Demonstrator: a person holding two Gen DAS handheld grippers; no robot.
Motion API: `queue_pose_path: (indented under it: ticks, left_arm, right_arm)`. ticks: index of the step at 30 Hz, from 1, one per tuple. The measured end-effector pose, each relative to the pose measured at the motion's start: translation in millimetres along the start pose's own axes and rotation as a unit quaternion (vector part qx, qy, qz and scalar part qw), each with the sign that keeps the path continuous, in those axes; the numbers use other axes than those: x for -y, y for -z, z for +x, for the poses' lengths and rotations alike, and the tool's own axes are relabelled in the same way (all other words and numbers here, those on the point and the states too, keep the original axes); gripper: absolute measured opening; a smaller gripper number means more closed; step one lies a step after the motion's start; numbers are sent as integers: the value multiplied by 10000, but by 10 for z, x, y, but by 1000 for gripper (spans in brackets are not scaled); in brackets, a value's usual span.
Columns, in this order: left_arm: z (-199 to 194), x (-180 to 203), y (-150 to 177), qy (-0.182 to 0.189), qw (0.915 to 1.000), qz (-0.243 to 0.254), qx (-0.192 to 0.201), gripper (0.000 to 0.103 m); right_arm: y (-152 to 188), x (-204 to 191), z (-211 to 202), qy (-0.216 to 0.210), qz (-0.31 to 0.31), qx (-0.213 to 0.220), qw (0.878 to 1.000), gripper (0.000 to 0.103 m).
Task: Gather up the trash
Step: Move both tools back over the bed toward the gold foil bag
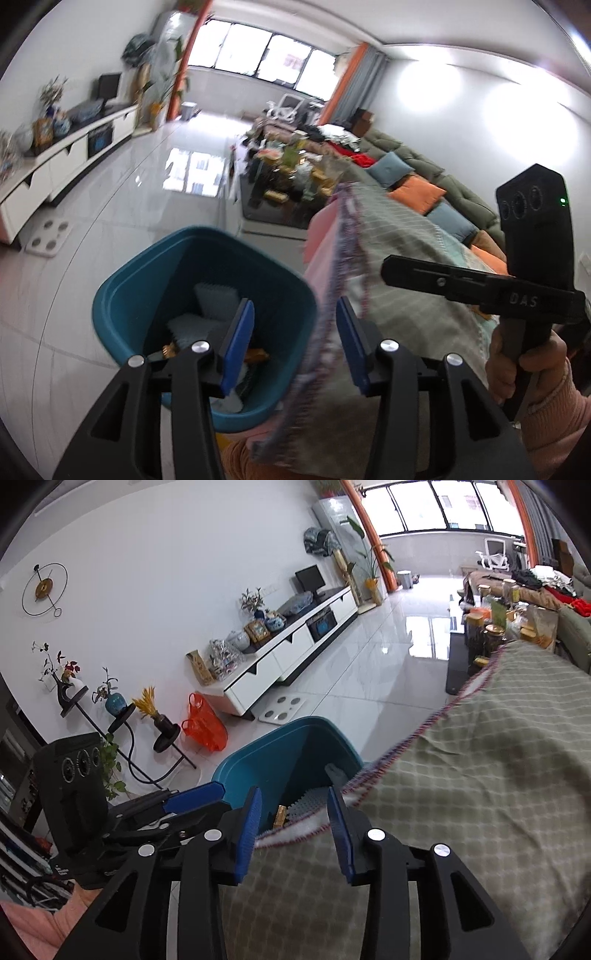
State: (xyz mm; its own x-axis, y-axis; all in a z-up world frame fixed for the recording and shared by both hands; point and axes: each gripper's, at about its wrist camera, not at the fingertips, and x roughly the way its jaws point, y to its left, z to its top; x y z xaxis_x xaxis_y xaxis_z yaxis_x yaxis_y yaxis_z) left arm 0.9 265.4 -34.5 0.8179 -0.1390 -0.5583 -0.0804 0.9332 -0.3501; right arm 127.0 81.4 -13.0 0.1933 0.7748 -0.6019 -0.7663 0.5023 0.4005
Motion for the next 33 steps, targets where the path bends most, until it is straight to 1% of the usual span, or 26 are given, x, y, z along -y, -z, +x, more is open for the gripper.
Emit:
queue_pose_path:
  ticks: [5,7,11,13,16,18,21,26,29,33]
  left_arm:
    - [-7,412,-9,340,9984,451,35,51]
    - [16,554,-4,492,9971,588,14,51]
    - [130,881,45,880,9926,825,-143,52]
    - [202,1018,91,1006,9903,933,-239,52]
    - [308,1222,148,1210,9861,1069,-395,52]
    - [375,1351,175,1342,9831,1151,-471,52]
    - [467,1558,228,1497,9786,1288,-571,52]
    - [639,1869,256,1688,9717,1480,-740,53]
    - [789,2046,240,1798,9679,1544,-841,54]
    - [944,2220,209,1917,9650,1507,-962,54]
  right_arm:
    - [116,89,-302,171,30,211,9996,40]
    - [188,146,-452,316,66,332,9989,41]
    - [366,319,-738,569,258,507,9968,42]
    - [476,408,-888,778,325,585,9947,42]
    - [626,556,-1132,1096,443,724,9903,49]
    - [740,641,-1319,1372,524,840,9856,50]
    - [868,770,-1528,1612,698,956,9798,50]
    - [1139,983,-1867,2071,1051,1137,9660,51]
    - [1289,1093,-2037,2267,1245,1193,9586,51]
    - [1426,1227,-2213,2506,1425,1248,9494,51]
